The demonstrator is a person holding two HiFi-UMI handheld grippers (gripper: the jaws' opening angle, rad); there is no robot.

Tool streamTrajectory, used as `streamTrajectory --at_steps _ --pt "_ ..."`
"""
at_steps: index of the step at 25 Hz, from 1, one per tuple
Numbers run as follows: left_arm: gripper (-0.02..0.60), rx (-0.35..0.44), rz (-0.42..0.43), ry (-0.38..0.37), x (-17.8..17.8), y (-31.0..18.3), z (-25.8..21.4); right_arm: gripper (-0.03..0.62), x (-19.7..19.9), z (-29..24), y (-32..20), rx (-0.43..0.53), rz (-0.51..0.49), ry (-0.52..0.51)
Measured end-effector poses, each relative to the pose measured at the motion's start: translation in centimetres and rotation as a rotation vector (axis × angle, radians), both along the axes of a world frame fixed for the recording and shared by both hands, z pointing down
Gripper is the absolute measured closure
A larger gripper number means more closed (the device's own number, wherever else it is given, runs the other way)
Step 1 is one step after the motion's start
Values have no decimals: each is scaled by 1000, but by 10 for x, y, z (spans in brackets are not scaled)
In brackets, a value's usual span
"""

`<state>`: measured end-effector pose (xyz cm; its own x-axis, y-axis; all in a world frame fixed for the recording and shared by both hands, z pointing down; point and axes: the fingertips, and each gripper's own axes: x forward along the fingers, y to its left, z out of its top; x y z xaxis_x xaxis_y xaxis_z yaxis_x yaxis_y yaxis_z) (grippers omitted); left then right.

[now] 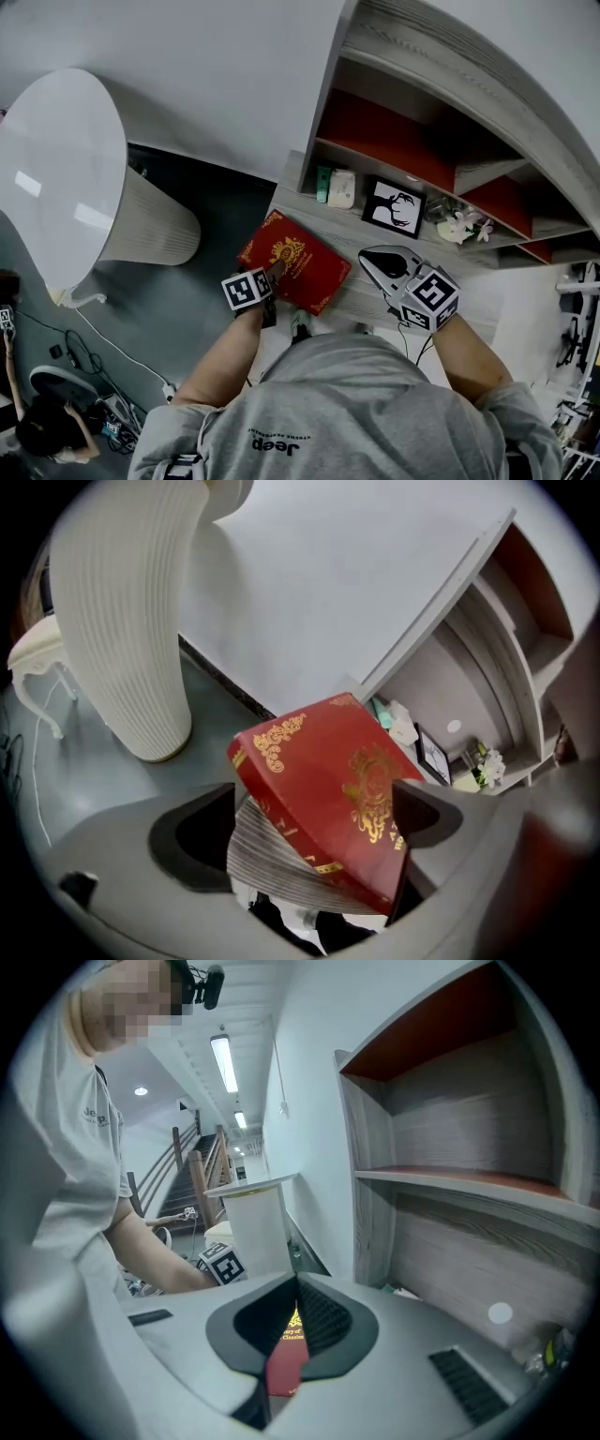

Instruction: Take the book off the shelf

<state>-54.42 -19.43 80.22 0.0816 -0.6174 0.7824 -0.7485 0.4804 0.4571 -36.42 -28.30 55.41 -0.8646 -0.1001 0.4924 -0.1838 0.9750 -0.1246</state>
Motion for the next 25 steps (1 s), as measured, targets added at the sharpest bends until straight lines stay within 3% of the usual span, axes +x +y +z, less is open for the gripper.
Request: streamTrajectory --at_steps 5,10,13,14,19,25 --pt "32 57 -21 -21 -13 13 -24 576 5 -11 -1 5 18 -24" --pt "45 227 19 -80 -14 2 -84 576 13 -22 -6 15 50 -53" --pt "92 380 69 -103 -4 -13 -131 576 21 -30 -9 17 73 -72" --pt "139 437 87 -101 1 -18 -148 576 24 -32 -10 20 81 -78" --pt "226 696 152 -38 30 -40 -219 576 44 -49 -19 39 130 -108" --pt "338 855 265 -16 72 -58 -273 576 78 -62 -24 49 174 -144"
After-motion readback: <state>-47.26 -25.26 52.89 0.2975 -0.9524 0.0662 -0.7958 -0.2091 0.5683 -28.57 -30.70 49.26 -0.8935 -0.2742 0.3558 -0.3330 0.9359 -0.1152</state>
